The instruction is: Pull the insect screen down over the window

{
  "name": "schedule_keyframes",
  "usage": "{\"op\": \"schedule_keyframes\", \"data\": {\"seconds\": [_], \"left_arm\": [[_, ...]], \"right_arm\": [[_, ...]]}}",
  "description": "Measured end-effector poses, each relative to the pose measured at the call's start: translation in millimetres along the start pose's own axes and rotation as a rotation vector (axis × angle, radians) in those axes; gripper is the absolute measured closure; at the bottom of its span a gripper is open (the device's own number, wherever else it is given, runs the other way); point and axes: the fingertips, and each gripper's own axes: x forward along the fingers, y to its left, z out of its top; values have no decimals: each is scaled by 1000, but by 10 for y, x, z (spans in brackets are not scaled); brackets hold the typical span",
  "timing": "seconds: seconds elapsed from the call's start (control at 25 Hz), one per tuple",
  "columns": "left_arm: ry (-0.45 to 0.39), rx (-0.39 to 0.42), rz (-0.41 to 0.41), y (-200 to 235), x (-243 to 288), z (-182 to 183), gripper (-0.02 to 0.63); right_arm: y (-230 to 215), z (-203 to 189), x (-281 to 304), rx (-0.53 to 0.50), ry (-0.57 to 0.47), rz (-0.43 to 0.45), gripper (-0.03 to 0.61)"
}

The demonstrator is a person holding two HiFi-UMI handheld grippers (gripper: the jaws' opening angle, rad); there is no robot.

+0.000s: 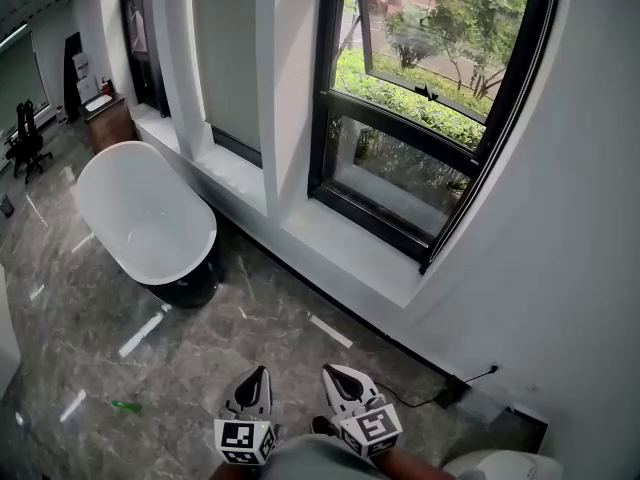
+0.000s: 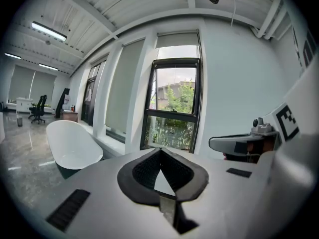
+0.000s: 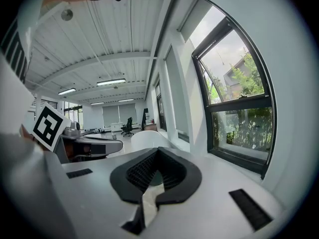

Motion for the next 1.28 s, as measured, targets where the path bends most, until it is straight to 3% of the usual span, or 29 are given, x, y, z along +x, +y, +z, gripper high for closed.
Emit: {"op": "schedule_keyframes", "data": {"seconds": [0.4, 0.68, 0.96, 1.28], "left_arm": [[14, 29, 18, -315, 296, 55, 601], [-6, 31, 37, -689, 820, 261, 601], [-13, 39, 32, -891, 1240, 416, 601], [-33, 57, -42, -837, 1967, 609, 601]], "right_arm": [[-360, -18, -64, 13, 22, 50, 583], [-1075, 48, -107, 12, 14, 35, 583], [-1604, 344, -49, 3, -49, -25, 583], [-2088, 401, 353, 10, -53, -108, 583]]}}
